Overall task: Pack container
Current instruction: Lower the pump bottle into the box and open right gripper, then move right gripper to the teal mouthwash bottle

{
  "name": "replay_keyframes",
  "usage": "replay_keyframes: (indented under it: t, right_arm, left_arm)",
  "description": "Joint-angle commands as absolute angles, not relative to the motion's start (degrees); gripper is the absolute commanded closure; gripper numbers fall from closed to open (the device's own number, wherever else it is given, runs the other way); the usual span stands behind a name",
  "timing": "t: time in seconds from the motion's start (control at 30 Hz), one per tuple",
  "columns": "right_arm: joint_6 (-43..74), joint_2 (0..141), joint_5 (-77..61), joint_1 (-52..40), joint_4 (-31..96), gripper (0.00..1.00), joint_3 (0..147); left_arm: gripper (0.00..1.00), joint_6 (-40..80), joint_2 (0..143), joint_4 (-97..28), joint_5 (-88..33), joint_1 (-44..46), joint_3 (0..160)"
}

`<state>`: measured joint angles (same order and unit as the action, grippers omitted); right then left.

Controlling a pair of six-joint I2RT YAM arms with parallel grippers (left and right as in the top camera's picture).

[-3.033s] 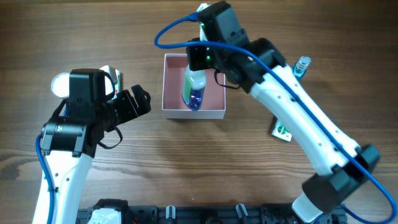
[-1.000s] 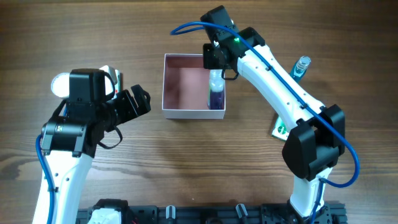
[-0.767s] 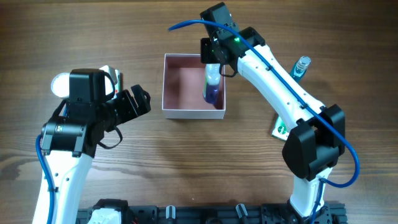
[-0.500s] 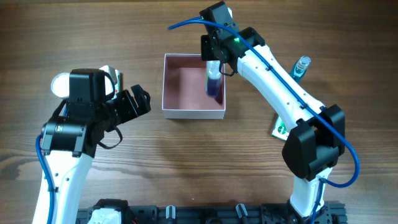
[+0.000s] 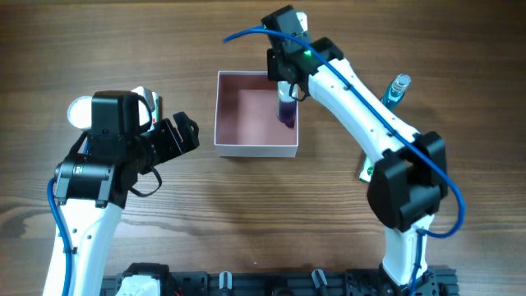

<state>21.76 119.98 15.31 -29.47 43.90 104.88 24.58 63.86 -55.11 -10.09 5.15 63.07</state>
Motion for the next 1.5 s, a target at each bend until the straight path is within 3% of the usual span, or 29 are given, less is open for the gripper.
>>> replay_keyframes:
  t: [0.0,0.2,0.7,0.9,1.17,1.47]
  right_arm:
    - [21.12,120.99,16.71,-29.71,44.05,0.77,106.37]
    - [21.06,120.99,16.71,-29.69,44.77,0.62,106.39]
    - [21.17,120.95,15.84,-29.71,48.80,0.57,106.39]
    - [20.86,119.42,14.31,-29.71,48.36,0.46,106.72]
    - [18.98,112.38,13.93,-29.58,47.57,0.26,106.94]
    - [23.27,99.98,14.17,-24.51,54.63,0.23,106.94]
  left_arm:
    - [0.00,25.34,63.86,-55.13,-9.54,5.37,64.31]
    - [0.00,25.34,63.86,-55.13,-9.54,5.37,64.31]
    - [0.00,25.34,63.86,-55.11,-9.54,5.37,64.31]
    - [0.00,25.34,63.86,-55.13,-9.54,5.37,64.31]
    - [0.00,25.34,63.86,-55.11,-9.54,5.37,64.31]
    - [0.00,25.34,63.86,-55.13,-9.52,5.37,64.31]
